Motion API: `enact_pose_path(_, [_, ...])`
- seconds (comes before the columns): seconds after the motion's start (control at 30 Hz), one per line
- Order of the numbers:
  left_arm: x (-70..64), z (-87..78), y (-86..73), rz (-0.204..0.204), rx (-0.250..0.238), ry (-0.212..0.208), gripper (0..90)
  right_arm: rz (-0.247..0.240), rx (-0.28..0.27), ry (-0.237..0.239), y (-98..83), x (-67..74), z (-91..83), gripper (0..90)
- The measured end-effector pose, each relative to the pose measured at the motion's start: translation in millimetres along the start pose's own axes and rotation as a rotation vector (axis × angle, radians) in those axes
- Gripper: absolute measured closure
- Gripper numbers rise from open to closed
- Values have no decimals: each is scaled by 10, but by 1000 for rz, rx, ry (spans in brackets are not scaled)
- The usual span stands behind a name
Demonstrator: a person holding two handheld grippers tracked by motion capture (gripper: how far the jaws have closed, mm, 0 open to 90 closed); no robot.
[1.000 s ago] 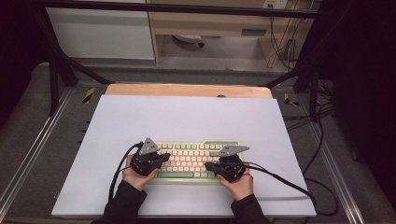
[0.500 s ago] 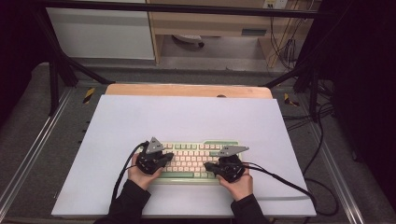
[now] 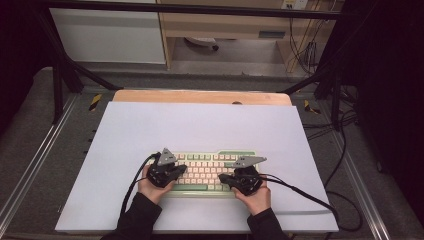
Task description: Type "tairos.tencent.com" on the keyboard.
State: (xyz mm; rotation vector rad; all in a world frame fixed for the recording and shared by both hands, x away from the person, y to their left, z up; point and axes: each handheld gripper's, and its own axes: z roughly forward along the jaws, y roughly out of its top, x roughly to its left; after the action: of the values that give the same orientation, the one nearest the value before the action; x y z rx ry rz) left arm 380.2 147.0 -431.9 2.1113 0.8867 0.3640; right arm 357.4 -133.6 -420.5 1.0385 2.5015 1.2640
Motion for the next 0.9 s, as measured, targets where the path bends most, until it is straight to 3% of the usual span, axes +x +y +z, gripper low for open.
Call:
enact_pose_path(0.23, [-34,-83,17,8,-18,-7,900,0,-3,0,1,0,-2,900])
enact_pose_path(0.9, [65,-371,-118,-4,-35,-3,900,0,-14,-1,15,2,-33,900])
